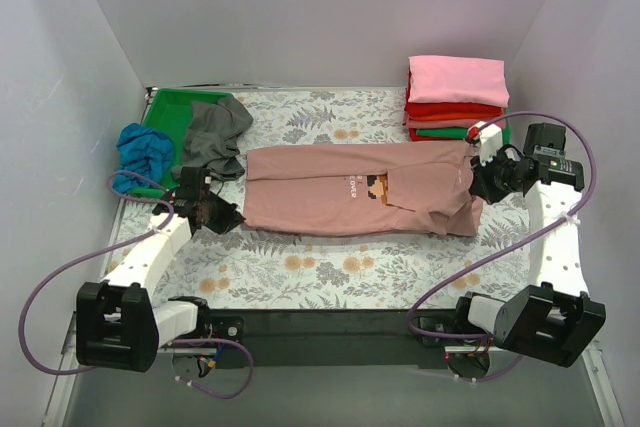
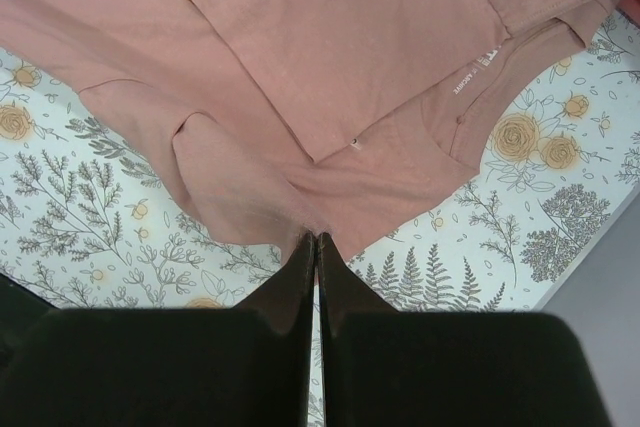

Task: Fold and stack the t-shirts
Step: Fold the tshirt

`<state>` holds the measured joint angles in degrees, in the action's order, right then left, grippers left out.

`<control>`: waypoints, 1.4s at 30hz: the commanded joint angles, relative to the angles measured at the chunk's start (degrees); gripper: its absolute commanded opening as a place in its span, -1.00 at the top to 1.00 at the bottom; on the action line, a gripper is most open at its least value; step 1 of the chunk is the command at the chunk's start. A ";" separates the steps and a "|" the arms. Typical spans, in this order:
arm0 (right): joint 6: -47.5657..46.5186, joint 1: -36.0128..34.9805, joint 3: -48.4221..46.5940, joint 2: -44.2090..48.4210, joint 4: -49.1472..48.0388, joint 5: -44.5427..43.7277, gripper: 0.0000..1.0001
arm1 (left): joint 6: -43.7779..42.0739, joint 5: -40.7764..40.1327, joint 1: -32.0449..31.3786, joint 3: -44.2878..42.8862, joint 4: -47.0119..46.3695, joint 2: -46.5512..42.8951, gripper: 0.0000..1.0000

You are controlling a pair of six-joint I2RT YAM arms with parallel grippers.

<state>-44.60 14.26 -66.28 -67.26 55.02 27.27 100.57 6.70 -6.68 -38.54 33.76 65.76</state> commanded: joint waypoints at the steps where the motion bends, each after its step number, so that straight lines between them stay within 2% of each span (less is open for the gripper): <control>1: 1.09 0.33 -3.15 -0.85 -2.46 1.74 0.97 | 0.15 0.51 0.70 -2.76 -1.32 0.69 1.00; 31: 7.24 0.24 -11.85 -15.44 -8.88 7.19 0.97 | -0.47 0.60 2.90 -11.99 -4.75 15.71 1.00; 42: 11.38 0.07 -14.58 -21.68 -13.54 8.07 0.97 | -0.73 0.60 3.51 -17.00 -5.02 24.77 1.00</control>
<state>-35.18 14.24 -77.80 -88.23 44.82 33.65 100.36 7.97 -3.68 -53.21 29.08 90.04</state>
